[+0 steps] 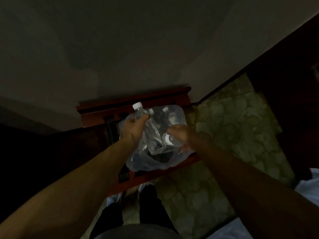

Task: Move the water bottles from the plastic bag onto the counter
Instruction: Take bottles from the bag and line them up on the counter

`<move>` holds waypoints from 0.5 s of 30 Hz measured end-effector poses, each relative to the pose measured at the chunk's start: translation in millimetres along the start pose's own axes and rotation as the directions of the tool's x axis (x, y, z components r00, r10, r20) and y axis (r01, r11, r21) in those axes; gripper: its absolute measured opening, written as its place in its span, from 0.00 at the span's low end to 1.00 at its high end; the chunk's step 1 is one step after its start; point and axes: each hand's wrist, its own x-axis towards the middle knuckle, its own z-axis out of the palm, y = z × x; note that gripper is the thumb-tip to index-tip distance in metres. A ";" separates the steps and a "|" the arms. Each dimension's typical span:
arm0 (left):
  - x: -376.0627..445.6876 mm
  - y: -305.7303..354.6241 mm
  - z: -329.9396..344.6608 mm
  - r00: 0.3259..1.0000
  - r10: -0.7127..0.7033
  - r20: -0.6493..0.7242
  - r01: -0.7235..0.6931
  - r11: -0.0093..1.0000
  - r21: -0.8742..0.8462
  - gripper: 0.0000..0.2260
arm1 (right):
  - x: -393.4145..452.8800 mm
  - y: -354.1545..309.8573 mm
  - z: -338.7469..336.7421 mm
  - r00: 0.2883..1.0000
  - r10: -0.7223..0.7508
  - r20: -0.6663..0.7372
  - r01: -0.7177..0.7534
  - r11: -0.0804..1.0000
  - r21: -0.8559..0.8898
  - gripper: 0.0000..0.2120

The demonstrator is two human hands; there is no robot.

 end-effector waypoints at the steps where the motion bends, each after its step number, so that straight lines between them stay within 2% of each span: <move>1: -3.3 6.4 1.9 1.000 -0.011 0.004 0.011 1.000 -0.010 0.11 | -5.2 -7.0 -5.8 1.000 0.022 -0.019 -0.020 0.997 0.079 0.19; 4: -17.8 26.3 7.0 1.000 -0.019 0.019 0.020 0.998 -0.052 0.17 | -21.1 -30.3 -13.8 0.996 0.070 -0.061 -0.061 0.988 0.143 0.24; 7: -35.0 46.7 11.3 0.998 -0.046 0.050 0.053 0.988 -0.148 0.23 | -37.1 -46.0 -13.9 0.996 0.040 -0.083 -0.010 0.945 0.328 0.19; 10: -53.1 68.8 10.2 0.985 -0.050 0.166 0.094 0.959 -0.268 0.28 | -63.0 -51.6 -15.6 0.999 0.005 -0.047 0.019 0.861 0.507 0.16; 15: -82.0 105.3 -16.0 0.928 -0.041 0.370 0.152 0.949 -0.276 0.23 | -100.6 -47.3 -10.9 0.972 -0.230 0.039 0.141 0.715 0.684 0.26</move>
